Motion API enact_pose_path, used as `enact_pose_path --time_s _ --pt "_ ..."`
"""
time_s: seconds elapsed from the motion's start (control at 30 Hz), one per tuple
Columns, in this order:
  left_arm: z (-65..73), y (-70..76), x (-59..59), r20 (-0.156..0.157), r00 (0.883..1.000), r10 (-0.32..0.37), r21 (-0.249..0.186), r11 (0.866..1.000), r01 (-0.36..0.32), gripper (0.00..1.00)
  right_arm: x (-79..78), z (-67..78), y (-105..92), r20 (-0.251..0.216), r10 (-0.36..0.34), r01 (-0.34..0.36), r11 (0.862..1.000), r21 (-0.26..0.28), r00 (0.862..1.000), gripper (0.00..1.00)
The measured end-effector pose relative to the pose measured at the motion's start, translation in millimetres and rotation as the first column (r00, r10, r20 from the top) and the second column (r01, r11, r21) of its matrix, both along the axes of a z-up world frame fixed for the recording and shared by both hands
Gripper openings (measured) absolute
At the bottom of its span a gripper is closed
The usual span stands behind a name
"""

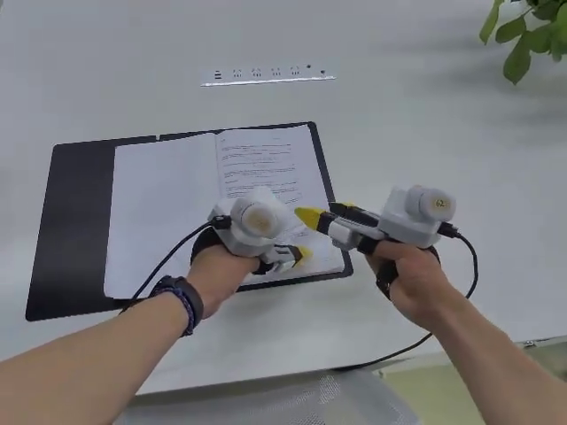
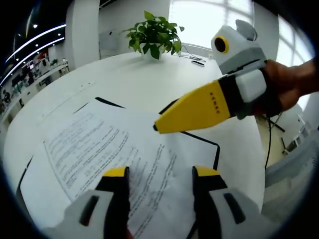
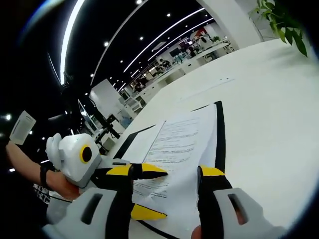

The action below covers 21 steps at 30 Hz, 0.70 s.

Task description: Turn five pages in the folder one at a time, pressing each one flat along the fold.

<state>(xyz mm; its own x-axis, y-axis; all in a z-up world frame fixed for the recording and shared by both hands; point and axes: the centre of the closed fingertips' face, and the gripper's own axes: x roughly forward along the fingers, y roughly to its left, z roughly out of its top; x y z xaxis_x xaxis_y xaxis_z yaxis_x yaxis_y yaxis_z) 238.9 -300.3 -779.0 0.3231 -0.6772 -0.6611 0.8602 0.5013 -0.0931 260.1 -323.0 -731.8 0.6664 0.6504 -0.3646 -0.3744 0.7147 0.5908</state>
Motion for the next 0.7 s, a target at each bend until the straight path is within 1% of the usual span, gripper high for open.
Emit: enact_pose_path --time_s 0.03,0.1,0.17,0.27,0.33,0.4,0.5,0.57,0.6,0.63,0.67,0.7 --pt "-0.2 0.5 -0.8 -0.002 1.0 -0.002 0.002 1.0 0.002 0.52 -1.4 -0.8 -0.5 -0.002 -0.002 0.002 1.0 0.002 1.0 0.49" --pt "1.5 -0.3 -3.3 -0.027 1.0 -0.001 -0.008 1.0 0.0 0.55 -4.0 -1.9 -1.7 -0.005 -0.011 0.011 1.0 0.01 1.0 0.48" --pt "2.9 0.5 -4.3 -0.036 0.999 -0.001 -0.005 1.0 0.001 0.58 -5.8 -0.9 -2.8 -0.006 -0.022 0.022 0.999 0.024 1.0 0.46" --pt "5.9 4.8 -4.4 -0.048 0.999 0.018 -0.01 1.0 -0.019 0.61 -7.3 1.7 -3.0 -0.004 -0.033 0.034 0.999 0.04 0.999 0.41" --pt "12.1 7.5 -4.7 -0.042 0.999 0.029 -0.012 0.999 -0.03 0.63 -9.0 4.0 -1.9 -0.003 -0.029 0.029 0.998 0.055 1.0 0.39" --pt "19.8 9.2 -5.2 -0.037 0.998 0.041 -0.029 0.999 -0.042 0.63 -11.7 5.9 -0.1 -0.003 -0.026 0.026 0.997 0.07 1.0 0.36" --pt "30.9 13.2 -7.2 -0.031 0.998 0.057 -0.041 0.997 -0.059 0.66 -15.7 5.4 1.0 -0.008 -0.025 0.026 0.997 0.068 1.0 0.33" --pt "39.6 18.1 -5.5 -0.011 0.996 0.083 -0.056 0.995 -0.084 0.66 -18.5 6.0 2.2 -0.009 -0.028 0.029 0.997 0.076 1.0 0.3" --pt "42.1 21.5 -4.2 0.004 0.996 0.094 -0.053 0.994 -0.094 0.66 -19.6 6.2 2.6 -0.01 -0.03 0.03 0.996 0.079 1.0 0.28" --pt "44.7 28.0 -2.8 0.024 0.993 0.114 -0.043 0.993 -0.113 0.65 -21.3 7.2 3.8 -0.007 -0.03 0.03 0.996 0.083 1.0 0.26" --pt "46.1 30.8 -3.5 0.024 0.992 0.121 -0.045 0.992 -0.119 0.65 -23.0 9.4 5.9 0.004 -0.027 0.026 0.996 0.085 1.0 0.24" --pt "48.3 34.2 -3.8 0.019 0.991 0.134 -0.057 0.99 -0.133 0.66 -23.7 10.4 7.0 0.008 -0.026 0.025 0.996 0.088 1.0 0.22"
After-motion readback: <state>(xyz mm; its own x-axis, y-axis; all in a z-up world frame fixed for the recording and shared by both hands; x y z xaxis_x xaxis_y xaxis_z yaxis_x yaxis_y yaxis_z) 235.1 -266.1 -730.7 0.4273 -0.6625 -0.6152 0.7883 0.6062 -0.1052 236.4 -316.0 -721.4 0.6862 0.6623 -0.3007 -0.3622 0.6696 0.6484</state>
